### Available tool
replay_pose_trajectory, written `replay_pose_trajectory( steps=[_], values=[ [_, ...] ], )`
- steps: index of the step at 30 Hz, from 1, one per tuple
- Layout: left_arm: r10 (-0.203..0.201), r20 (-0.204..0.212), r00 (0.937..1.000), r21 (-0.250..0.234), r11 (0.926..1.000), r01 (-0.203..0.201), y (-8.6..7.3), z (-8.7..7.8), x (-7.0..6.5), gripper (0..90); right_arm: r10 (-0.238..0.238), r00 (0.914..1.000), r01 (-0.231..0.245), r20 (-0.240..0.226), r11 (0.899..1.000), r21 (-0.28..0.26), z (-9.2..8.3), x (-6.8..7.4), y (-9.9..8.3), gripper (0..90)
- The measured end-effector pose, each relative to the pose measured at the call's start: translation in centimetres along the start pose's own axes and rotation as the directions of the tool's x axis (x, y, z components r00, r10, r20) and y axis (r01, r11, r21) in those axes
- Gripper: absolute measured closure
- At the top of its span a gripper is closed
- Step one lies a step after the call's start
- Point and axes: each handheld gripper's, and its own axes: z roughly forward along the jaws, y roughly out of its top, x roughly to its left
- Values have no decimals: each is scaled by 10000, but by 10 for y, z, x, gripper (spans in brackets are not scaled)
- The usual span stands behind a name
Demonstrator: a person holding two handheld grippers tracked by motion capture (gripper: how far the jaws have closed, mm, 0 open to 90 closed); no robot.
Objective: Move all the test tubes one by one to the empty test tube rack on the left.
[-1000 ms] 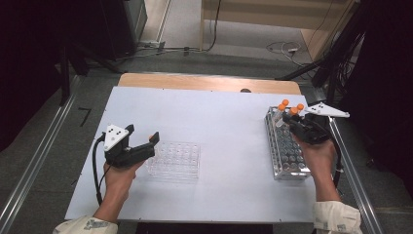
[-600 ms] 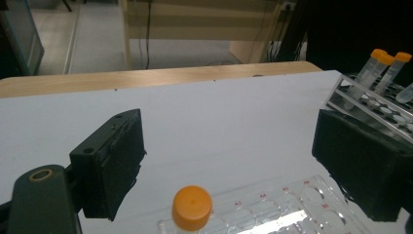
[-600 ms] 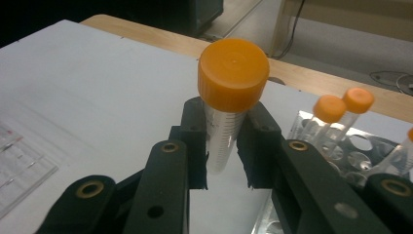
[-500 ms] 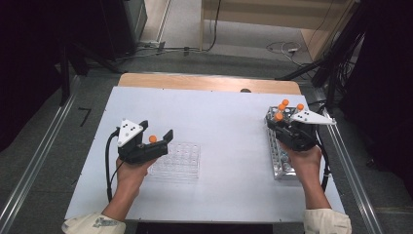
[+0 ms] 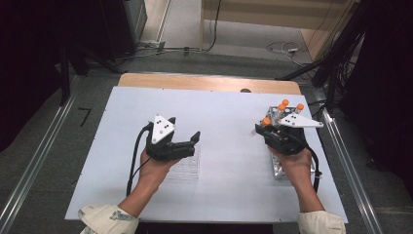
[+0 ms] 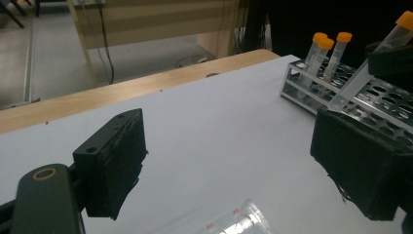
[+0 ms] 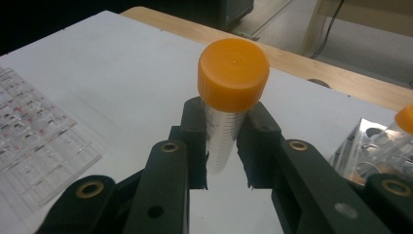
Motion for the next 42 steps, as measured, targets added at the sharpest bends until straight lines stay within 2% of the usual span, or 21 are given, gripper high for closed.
replay_pose_trajectory(
  steps=[4,10,17,21,24,29,38,42],
  values=[
    [258,314,9992,184,9995,-263,5,8,-10,141,-121,9998,122,-171,9999,55,3,5,0,718],
    [2,838,9965,45,10000,-5,15,17,-21,155,-263,9986,279,-458,9990,349,13,15,-3,719],
    [25,1279,9918,110,9999,-40,22,30,-36,164,-672,9941,733,-847,9948,710,26,32,-9,718],
    [197,1488,9887,204,9995,-230,22,38,-47,191,-835,9904,928,-1101,9923,823,31,39,-12,718],
    [190,1720,9849,244,9994,-236,21,44,-51,219,-889,9884,998,-1231,9913,858,34,45,-13,718],
    [192,1872,9821,442,9986,-279,19,51,-57,233,-1030,9849,1170,-1388,9884,968,38,52,-15,718],
    [621,2109,9755,666,9947,-777,12,60,-66,304,-1052,9807,1230,-1651,9872,1019,41,58,-15,718],
    [657,2179,9738,772,9934,-843,9,64,-69,348,-1149,9787,1338,-1703,9856,1037,43,60,-16,718]
  ],
)
